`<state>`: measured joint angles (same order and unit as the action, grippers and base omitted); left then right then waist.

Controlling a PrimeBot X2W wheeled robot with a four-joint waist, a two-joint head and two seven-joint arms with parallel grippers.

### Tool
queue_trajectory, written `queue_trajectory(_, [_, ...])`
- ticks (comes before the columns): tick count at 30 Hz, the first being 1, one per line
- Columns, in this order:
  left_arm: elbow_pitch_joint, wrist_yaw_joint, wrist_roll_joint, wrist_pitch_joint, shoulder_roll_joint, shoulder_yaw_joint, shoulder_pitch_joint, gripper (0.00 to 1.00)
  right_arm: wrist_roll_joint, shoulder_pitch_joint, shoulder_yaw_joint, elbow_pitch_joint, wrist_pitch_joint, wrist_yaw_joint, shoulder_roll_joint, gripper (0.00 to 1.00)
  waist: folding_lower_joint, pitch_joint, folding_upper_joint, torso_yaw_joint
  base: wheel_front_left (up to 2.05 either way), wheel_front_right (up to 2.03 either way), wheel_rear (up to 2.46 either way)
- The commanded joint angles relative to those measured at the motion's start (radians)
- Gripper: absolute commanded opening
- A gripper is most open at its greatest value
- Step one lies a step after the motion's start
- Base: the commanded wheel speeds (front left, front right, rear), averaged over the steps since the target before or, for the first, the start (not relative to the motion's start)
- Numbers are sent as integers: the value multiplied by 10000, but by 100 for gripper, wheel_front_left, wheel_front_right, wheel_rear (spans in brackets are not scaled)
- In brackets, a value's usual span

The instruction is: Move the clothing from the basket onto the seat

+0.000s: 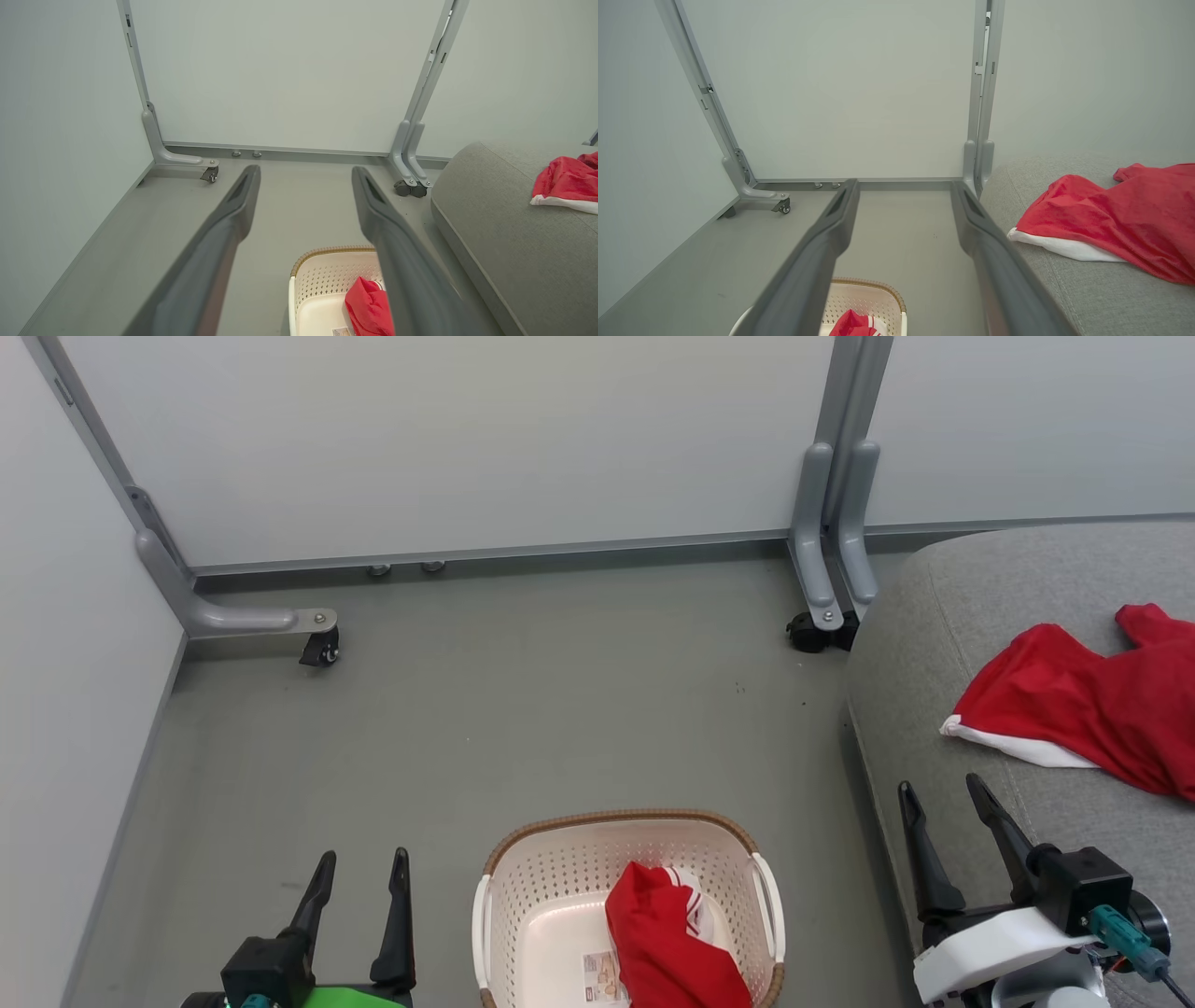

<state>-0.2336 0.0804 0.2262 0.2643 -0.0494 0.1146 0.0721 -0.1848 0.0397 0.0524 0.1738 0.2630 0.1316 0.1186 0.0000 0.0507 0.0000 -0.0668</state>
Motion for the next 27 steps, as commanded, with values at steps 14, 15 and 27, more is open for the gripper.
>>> queue_trajectory(14, [-516,225,-807,1,-23,723,-1324,100,107,-893,-52,-725,26,-17,294,100,0,-2248,0,894,0,0,0])
queue_trajectory(15, [-574,258,-891,0,-23,825,-1601,100,77,-1010,1,-843,28,-16,326,100,0,-2577,0,999,0,0,0])
queue_trajectory(27, [-2336,491,-1974,1,-775,1749,-4800,100,-49,-2216,392,-1652,26,-16,60,100,0,-5558,0,2461,0,0,0])
